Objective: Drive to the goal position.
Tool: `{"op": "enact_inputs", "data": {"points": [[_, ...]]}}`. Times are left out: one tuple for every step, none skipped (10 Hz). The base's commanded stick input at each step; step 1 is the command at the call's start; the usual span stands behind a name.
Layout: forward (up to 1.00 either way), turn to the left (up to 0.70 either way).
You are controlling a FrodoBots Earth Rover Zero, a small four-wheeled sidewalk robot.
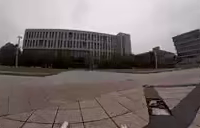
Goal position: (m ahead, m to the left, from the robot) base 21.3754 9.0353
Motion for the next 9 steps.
{"op": "enact_inputs", "data": {"points": [[0.7,0.0],[0.7,0.0],[0.7,0.01],[0.7,0.07],[0.7,0.28],[0.7,0.35],[0.7,0.27],[0.7,0.03],[0.7,0.01]]}}
